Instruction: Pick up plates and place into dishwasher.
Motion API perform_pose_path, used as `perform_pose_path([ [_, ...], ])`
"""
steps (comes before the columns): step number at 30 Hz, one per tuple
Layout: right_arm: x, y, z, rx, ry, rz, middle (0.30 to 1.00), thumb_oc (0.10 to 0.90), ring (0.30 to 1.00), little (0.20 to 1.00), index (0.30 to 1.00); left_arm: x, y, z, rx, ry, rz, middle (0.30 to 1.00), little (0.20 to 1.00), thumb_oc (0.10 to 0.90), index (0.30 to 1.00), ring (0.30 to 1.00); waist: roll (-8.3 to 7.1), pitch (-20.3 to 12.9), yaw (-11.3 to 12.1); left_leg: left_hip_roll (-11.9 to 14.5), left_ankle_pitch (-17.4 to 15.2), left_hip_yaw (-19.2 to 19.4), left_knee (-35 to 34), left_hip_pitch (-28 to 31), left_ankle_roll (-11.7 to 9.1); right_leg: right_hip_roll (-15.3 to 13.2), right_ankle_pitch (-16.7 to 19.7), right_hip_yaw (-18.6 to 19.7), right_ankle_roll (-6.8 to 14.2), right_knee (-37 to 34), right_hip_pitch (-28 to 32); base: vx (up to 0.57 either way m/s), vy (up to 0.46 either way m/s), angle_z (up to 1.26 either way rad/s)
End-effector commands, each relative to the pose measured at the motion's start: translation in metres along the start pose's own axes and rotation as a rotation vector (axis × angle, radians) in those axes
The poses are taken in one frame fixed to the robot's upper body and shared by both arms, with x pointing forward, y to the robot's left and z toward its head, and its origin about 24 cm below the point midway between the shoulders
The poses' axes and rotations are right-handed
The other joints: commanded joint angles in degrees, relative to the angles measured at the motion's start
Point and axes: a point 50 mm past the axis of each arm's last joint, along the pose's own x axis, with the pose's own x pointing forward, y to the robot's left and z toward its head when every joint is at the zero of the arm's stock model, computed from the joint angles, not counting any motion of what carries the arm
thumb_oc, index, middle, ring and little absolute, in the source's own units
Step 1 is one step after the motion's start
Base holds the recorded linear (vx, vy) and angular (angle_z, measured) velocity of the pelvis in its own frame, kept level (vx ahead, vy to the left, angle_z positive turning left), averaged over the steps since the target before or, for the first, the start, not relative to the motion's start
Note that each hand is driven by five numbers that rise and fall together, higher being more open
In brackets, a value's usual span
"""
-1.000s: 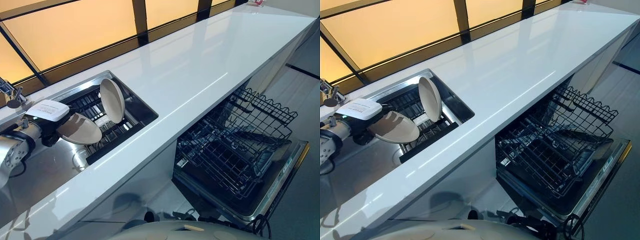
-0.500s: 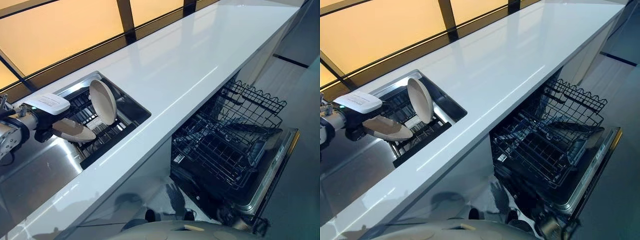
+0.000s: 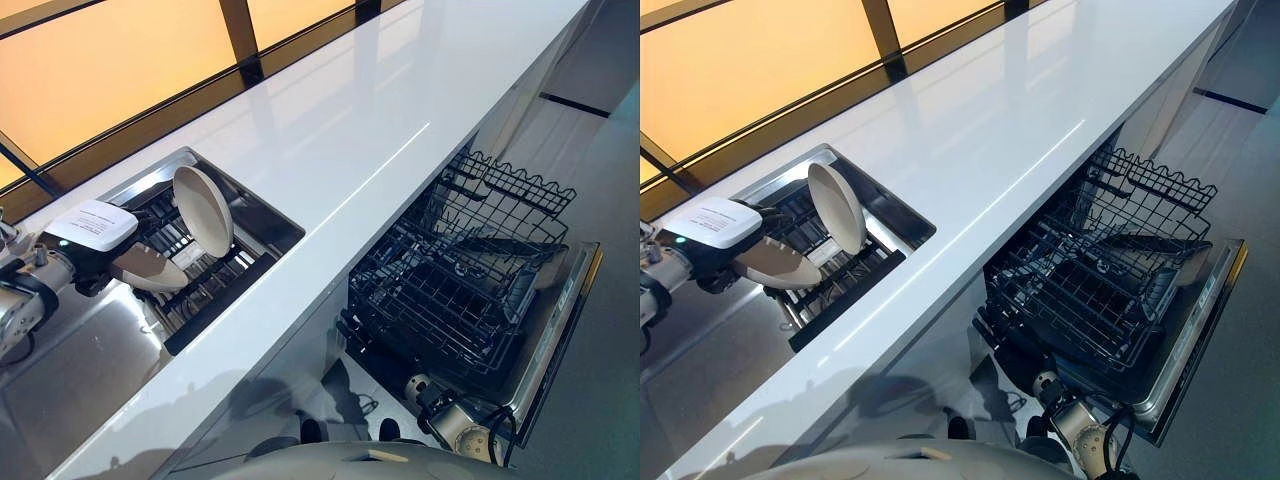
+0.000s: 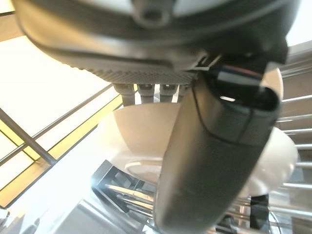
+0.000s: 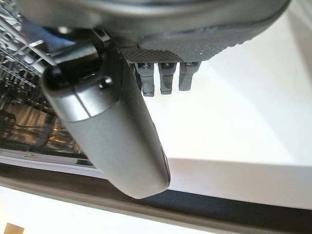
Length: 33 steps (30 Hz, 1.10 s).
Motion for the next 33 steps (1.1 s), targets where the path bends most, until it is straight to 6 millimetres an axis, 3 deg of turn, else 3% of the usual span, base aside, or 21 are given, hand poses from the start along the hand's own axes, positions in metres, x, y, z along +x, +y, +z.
perform_pose_path([
  [1, 0.022, 0.070, 0.013, 0.051, -0.065, 0.378, 0.900, 0.800, 0.900, 0.900, 0.900, -0.006, 0.041, -0.039, 0.070, 0.209, 0.203, 0.855, 0.848, 0.748, 0.855, 0.855, 1.12, 0.23, -0.65, -4.81, -6.32, -1.93, 0.33, -0.28, 2.94, 0.03, -3.85, -2.67, 5.69, 3.24, -1.22, 0.00, 0.000, 0.00],
  [3, 0.020, 0.085, 0.018, 0.059, -0.077, 0.468, 0.900, 0.800, 0.900, 0.900, 0.900, -0.007, 0.037, -0.035, 0.061, 0.210, 0.187, 0.594, 0.543, 0.443, 0.594, 0.594, 0.87, 0.32, -0.48, -4.71, -6.26, -2.07, 0.33, -0.32, 2.92, 0.00, -4.03, -2.88, 5.68, 3.43, -1.21, 0.00, 0.000, 0.00],
  [4, 0.018, 0.095, 0.021, 0.060, -0.082, 0.535, 0.900, 0.800, 0.900, 0.900, 0.900, -0.007, 0.034, -0.034, 0.057, 0.208, 0.185, 0.528, 0.466, 0.366, 0.528, 0.528, 0.76, 0.40, -0.37, -4.69, -6.20, -2.31, 0.33, -0.39, 2.97, 0.05, -4.15, -2.80, 5.63, 3.61, -1.31, 0.00, 0.000, 0.00],
  [5, 0.017, 0.102, 0.025, 0.054, -0.088, 0.572, 0.900, 0.800, 0.900, 0.900, 0.900, -0.008, 0.033, -0.033, 0.054, 0.206, 0.183, 0.528, 0.466, 0.366, 0.528, 0.528, 0.70, 0.42, -0.29, -4.67, -6.18, -2.40, 0.33, -0.43, 3.00, 0.06, -4.22, -2.78, 5.61, 3.67, -1.32, 0.00, 0.000, 0.00],
  [6, 0.016, 0.105, 0.026, 0.054, -0.093, 0.586, 0.900, 0.800, 0.900, 0.900, 0.900, -0.008, 0.032, -0.033, 0.052, 0.206, 0.181, 0.305, 0.205, 0.105, 0.305, 0.305, 0.68, 0.42, -0.31, -4.66, -6.18, -2.43, 0.33, -0.43, 3.01, 0.06, -4.26, -2.78, 5.60, 3.70, -1.31, 0.00, 0.000, 0.00],
  [7, 0.011, 0.122, 0.034, 0.051, -0.125, 0.688, 0.900, 0.800, 0.900, 0.900, 0.900, -0.009, 0.027, -0.031, 0.044, 0.202, 0.176, 0.300, 0.200, 0.100, 0.300, 0.300, 0.52, 0.43, -0.23, -4.57, -6.17, -2.61, 0.33, -0.52, 3.05, 0.10, -4.45, -2.60, 5.56, 3.84, -1.34, 0.00, 0.000, 0.00],
  [10, 0.000, 0.148, 0.051, 0.028, -0.210, 0.827, 0.900, 0.800, 0.900, 0.900, 0.900, -0.009, 0.020, -0.027, 0.035, 0.192, 0.177, 0.300, 0.200, 0.100, 0.300, 0.300, 0.35, 0.43, -0.28, -4.44, -6.25, -2.83, 0.33, -0.65, 3.15, 0.19, -4.76, -2.18, 5.54, 4.06, -1.42, 0.00, 0.000, 0.00],
  [15, -0.014, 0.179, 0.079, -0.137, -0.428, 0.906, 0.900, 0.800, 0.900, 0.900, 0.900, -0.004, 0.016, -0.023, 0.035, 0.184, 0.188, 0.300, 0.200, 0.100, 0.300, 0.300, 0.05, 0.10, -0.44, -4.31, -6.27, -2.75, 0.33, -0.69, 3.41, 0.31, -4.92, -1.75, 5.44, 4.53, -1.64, 0.00, 0.006, -0.02],
  [22, -0.049, 0.203, 0.131, -0.562, -0.875, 0.767, 0.900, 0.800, 0.900, 0.900, 0.900, -0.008, 0.021, -0.029, 0.045, 0.238, 0.276, 0.300, 0.200, 0.100, 0.300, 0.300, -0.49, -0.77, -1.02, -4.22, -6.53, -1.95, 0.33, -0.51, 3.69, 0.71, -5.01, -1.50, 5.05, 4.81, -1.81, 0.00, 0.000, 0.00],
  [27, -0.084, 0.214, 0.164, -0.813, -1.181, 0.647, 0.900, 0.800, 0.900, 0.900, 0.900, -0.021, 0.030, -0.045, 0.018, 0.326, 0.451, 0.300, 0.200, 0.100, 0.300, 0.300, -0.90, -1.62, -1.69, -4.19, -6.92, -1.52, 0.33, -0.35, 3.70, 1.06, -5.03, -1.07, 4.72, 4.44, -1.64, 0.00, 0.004, -0.01],
  [33, -0.109, 0.226, 0.180, -1.125, -1.463, 0.426, 0.900, 0.800, 0.900, 0.900, 0.900, -0.036, 0.047, -0.057, -0.009, 0.396, 0.637, 0.300, 0.200, 0.100, 0.300, 0.300, -1.06, -2.38, -1.74, -4.11, -7.10, -1.29, 0.33, -0.30, 3.45, 1.38, -5.10, -0.67, 4.47, 3.97, -1.42, 0.00, 0.016, -0.07],
])
